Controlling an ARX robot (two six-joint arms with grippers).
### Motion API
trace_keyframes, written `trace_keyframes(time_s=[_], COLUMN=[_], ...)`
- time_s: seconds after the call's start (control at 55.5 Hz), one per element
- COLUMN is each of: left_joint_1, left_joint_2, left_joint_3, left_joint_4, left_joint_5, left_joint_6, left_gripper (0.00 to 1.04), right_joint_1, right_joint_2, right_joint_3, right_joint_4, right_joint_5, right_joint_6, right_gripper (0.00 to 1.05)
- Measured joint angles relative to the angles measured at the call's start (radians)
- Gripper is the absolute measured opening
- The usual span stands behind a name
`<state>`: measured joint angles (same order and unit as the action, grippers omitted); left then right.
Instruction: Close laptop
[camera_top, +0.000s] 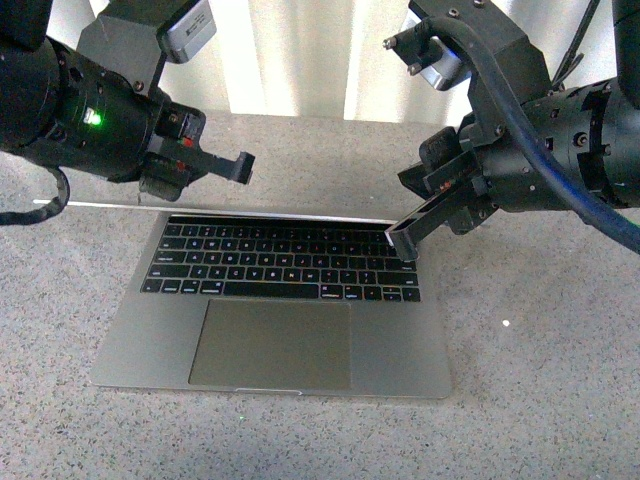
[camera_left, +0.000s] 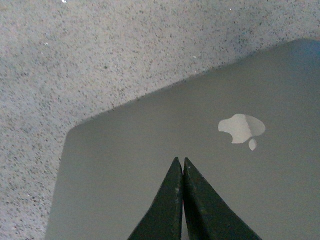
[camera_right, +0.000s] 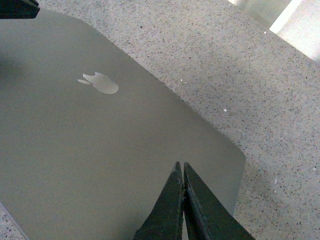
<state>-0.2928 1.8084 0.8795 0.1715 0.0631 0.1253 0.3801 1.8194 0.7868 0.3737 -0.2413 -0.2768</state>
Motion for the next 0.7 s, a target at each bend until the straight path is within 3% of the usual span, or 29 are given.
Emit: trace_keyframes(time_s=[0.703], left_joint_1=[-0.044], left_joint_2=[0.013], left_joint_3=[-0.126], left_joint_4=[0.101], left_joint_5=[0.011], left_joint_6=[-0.132], left_gripper=[0.04], right_joint_1=[0.023], right_joint_2=[0.040], right_joint_3=[-0.100], right_joint_4=[0.084], right_joint_5=[0.000], right_joint_6=[0.044], right_gripper=[0.01])
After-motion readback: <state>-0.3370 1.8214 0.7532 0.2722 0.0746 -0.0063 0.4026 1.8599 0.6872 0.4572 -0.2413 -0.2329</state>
